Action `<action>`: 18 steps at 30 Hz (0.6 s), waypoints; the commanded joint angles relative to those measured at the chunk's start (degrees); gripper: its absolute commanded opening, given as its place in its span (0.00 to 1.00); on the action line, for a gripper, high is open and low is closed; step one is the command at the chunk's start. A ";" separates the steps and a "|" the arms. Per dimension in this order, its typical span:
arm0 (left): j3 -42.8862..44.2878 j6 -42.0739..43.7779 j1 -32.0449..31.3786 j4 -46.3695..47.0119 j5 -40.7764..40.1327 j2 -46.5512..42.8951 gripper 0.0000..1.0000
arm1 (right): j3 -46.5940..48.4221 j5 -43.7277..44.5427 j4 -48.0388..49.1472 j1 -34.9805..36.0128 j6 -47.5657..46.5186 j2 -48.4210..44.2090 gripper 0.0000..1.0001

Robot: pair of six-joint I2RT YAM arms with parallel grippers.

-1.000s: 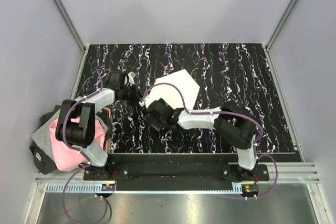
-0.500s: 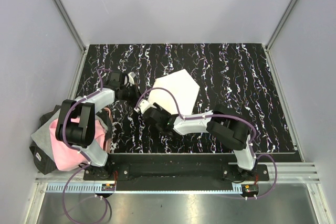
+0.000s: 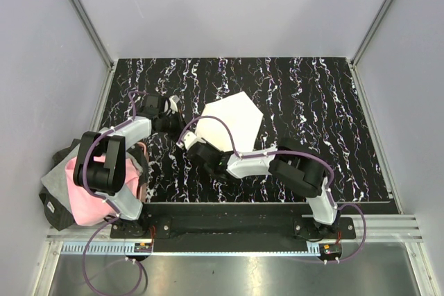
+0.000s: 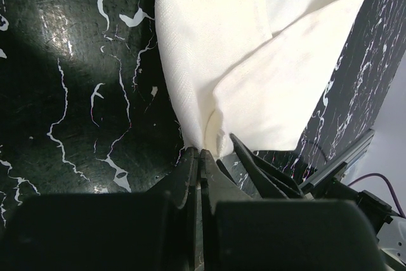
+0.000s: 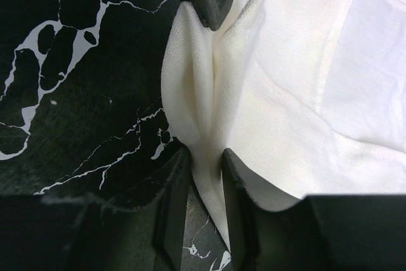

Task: Fold the napkin, place the utensils inside, and roll it up
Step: Roll the napkin with the utensil

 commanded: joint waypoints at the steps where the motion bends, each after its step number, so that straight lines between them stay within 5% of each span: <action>1: 2.20 1.00 0.49 1.14 2.43 -0.50 0.00 | 0.48 -5.10 -6.95 -1.00 2.60 3.31 0.33; 8: 1.77 0.82 0.49 2.19 2.87 -0.76 0.01 | 1.45 -10.54 -10.12 -3.55 3.13 3.75 0.17; 15: 0.62 -0.14 1.98 3.42 1.46 -3.22 0.44 | 0.40 -20.47 -12.39 -7.68 5.94 -0.11 0.00; 18: 0.18 -0.50 3.38 3.51 1.02 -4.27 0.52 | 0.74 -27.06 -14.94 -9.70 7.44 -2.13 0.00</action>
